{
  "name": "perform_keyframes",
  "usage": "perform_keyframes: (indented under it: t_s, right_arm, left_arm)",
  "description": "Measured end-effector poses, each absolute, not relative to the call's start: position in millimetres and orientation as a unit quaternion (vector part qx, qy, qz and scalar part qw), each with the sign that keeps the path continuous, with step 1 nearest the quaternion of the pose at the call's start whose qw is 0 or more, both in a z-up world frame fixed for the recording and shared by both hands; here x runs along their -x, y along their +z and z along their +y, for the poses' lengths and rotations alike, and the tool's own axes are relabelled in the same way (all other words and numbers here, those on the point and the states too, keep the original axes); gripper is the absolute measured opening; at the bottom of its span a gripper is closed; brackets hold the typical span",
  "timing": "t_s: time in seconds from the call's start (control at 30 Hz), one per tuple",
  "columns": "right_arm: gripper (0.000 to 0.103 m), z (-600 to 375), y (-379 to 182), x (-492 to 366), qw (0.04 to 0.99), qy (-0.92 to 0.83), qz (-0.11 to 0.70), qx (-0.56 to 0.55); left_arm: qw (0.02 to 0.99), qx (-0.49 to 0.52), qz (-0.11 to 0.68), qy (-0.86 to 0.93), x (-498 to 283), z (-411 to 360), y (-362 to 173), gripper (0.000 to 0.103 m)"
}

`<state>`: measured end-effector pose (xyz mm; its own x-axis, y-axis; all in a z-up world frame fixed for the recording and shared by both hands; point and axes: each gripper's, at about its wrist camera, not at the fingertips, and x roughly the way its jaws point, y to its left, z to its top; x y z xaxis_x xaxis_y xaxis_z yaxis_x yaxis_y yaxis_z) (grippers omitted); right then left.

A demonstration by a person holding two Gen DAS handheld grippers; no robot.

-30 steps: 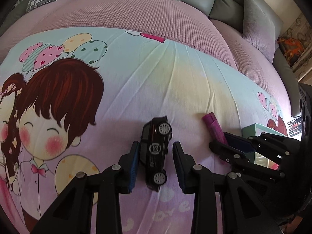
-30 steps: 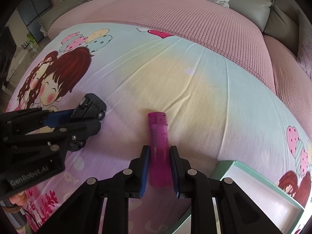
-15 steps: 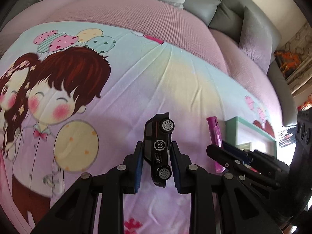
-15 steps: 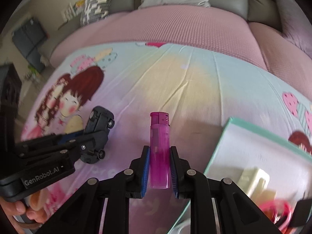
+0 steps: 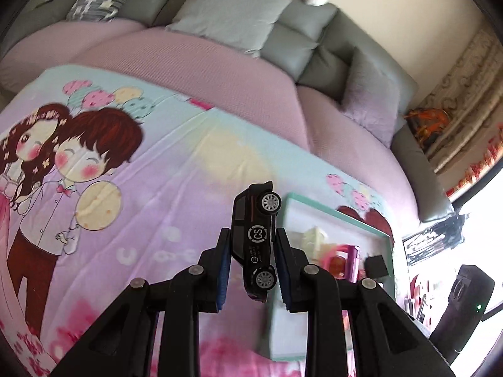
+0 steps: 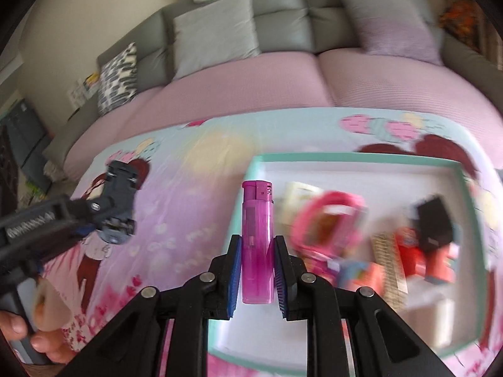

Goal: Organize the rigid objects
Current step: 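Carry the toy car and lighter into the tray and lower them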

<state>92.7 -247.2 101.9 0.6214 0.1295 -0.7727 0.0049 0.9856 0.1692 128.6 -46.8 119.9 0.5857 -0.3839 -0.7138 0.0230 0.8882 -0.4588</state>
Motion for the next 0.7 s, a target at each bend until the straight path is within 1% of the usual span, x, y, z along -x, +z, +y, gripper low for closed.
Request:
perform_keyframes:
  t_s: [0.17,0.37,0.53,0.7]
  right_arm:
    - [0.021,-285.6,110.1,-68.7,0.904,-0.012,0.421,-0.071]
    - [0.021,-319.8,111.3,-57.0,0.904,-0.049,0.417,-0.083]
    - [0.021,-326.9,103.8,-54.3,0.901,-0.042,0.422,-0.095]
    - [0.021,-319.6,88.3,-60.4,0.892,-0.034,0.444,-0.078]
  left_arm:
    - [0.876,0.175,0.432,-0.128,-114.2,-77.3,126.4,0.028]
    - [0.870,0.137,0.448,-0.155,-101.7,-122.7,116.0,0.028]
    - [0.866,0.113,0.460,-0.158,-96.1,-145.5,101.1,0.028]
    - [0.858,0.094,0.478,-0.161,-95.4,-156.8,83.1,0.028]
